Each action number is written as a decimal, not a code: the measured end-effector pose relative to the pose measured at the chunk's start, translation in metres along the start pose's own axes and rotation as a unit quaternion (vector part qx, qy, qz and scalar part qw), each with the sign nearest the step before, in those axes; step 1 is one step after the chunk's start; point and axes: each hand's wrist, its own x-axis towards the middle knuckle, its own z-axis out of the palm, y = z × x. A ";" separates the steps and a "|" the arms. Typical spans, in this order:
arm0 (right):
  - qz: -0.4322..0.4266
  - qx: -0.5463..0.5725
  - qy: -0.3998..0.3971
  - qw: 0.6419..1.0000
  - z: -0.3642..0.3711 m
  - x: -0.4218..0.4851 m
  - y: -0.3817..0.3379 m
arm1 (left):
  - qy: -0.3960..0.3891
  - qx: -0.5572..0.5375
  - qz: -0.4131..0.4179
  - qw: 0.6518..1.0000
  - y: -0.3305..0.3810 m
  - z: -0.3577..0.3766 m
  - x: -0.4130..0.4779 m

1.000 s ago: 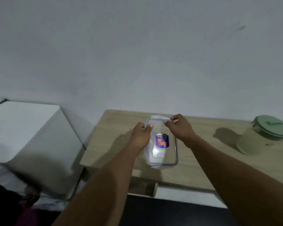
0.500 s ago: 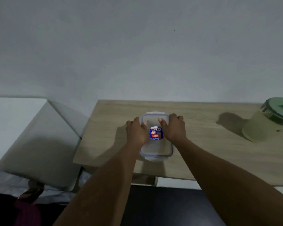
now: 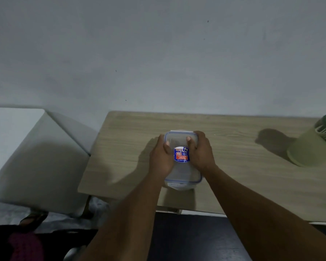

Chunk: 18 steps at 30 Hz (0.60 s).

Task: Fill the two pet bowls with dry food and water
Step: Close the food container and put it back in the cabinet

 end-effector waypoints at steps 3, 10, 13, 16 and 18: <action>0.000 0.019 -0.012 1.000 -0.001 0.001 0.006 | -0.025 -0.020 -0.008 0.999 -0.001 -0.001 -0.001; -0.015 -0.007 -0.001 1.000 0.003 0.001 0.007 | -0.079 -0.069 -0.082 0.991 -0.007 -0.001 0.005; -0.003 -0.004 -0.031 0.999 0.002 0.004 0.008 | -0.112 -0.119 -0.112 0.980 -0.007 -0.004 0.004; -0.007 -0.025 -0.020 0.999 0.004 0.002 0.007 | -0.027 -0.038 -0.061 0.997 -0.007 -0.001 -0.005; -0.016 -0.050 0.008 0.999 0.005 0.000 0.007 | 0.016 -0.018 -0.026 0.999 -0.007 0.001 -0.006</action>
